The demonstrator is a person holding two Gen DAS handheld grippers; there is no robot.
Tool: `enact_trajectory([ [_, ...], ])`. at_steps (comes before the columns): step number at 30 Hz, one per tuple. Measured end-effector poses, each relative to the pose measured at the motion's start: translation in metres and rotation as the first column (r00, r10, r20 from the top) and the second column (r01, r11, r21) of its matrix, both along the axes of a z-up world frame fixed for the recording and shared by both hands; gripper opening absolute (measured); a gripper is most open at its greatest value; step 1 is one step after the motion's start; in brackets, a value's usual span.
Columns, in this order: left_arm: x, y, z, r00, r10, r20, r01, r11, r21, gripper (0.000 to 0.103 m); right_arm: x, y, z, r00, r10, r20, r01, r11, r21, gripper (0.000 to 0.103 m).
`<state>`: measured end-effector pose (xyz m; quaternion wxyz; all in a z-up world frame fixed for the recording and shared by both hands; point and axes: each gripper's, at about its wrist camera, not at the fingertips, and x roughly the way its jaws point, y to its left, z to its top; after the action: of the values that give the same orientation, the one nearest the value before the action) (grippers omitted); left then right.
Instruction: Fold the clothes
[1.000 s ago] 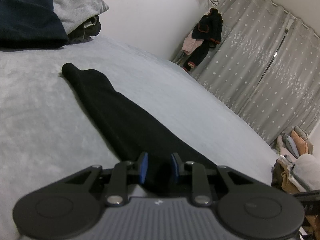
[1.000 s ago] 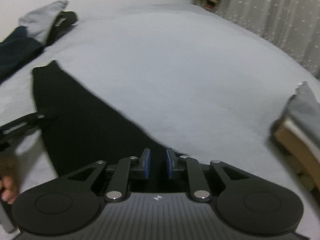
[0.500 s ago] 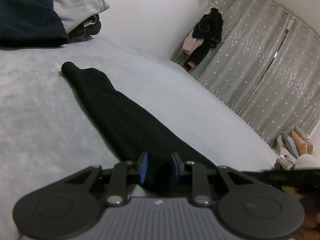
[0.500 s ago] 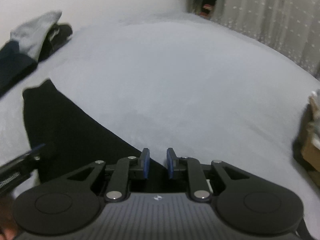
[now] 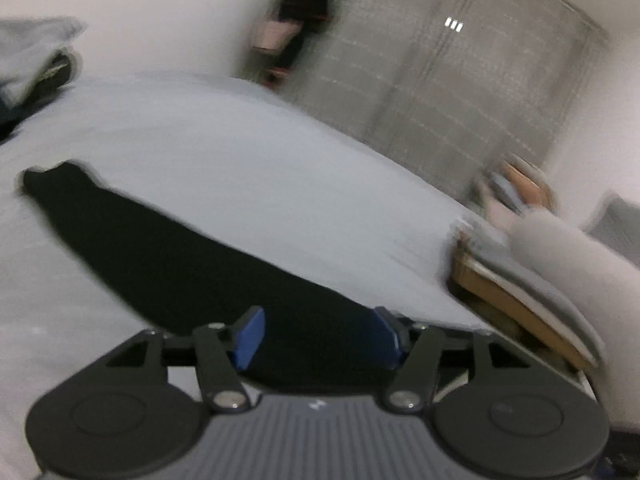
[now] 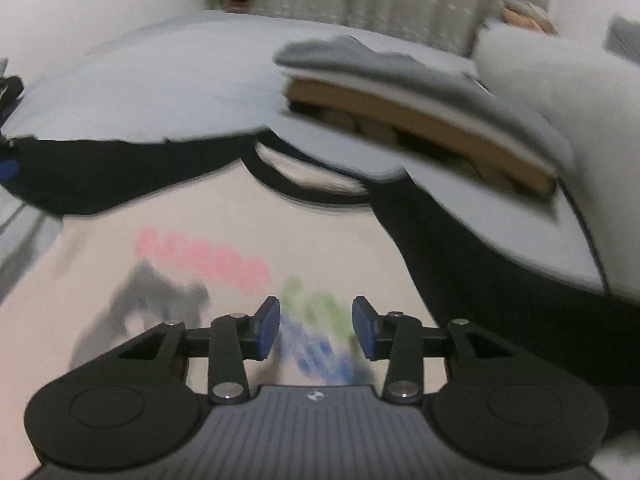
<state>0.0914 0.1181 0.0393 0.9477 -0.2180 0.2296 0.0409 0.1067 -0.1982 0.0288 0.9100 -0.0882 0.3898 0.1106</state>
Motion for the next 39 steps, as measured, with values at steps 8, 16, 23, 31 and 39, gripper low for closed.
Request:
enact_trajectory([
  [8, -0.039, -0.111, -0.039, 0.863, -0.497, -0.096, 0.505, 0.84, 0.198, 0.065, -0.057, -0.008, -0.035, 0.989, -0.1, 0.109, 0.102, 0.995, -0.016, 0.055],
  [16, -0.128, -0.101, -0.049, 0.871, -0.467, -0.15, 0.489, 0.851, 0.191, 0.066, -0.142, -0.033, -0.04, 0.964, -0.245, 0.103, 0.237, 0.968, 0.084, 0.064],
  [23, -0.198, -0.087, -0.051, 0.899, -0.4, -0.178, 0.432, 0.876, 0.214, 0.068, -0.22, -0.051, -0.045, 0.919, -0.389, 0.06, 0.374, 0.91, 0.18, 0.067],
  [31, -0.252, -0.049, -0.028, 0.904, -0.351, -0.242, 0.378, 0.923, 0.071, 0.07, -0.276, -0.078, -0.03, 0.925, -0.381, 0.005, 0.372, 0.904, 0.209, 0.067],
  [39, -0.245, 0.003, -0.039, 0.924, -0.26, -0.279, 0.218, 0.961, -0.171, 0.054, -0.294, -0.108, -0.025, 0.874, -0.485, -0.019, 0.474, 0.845, 0.247, 0.066],
])
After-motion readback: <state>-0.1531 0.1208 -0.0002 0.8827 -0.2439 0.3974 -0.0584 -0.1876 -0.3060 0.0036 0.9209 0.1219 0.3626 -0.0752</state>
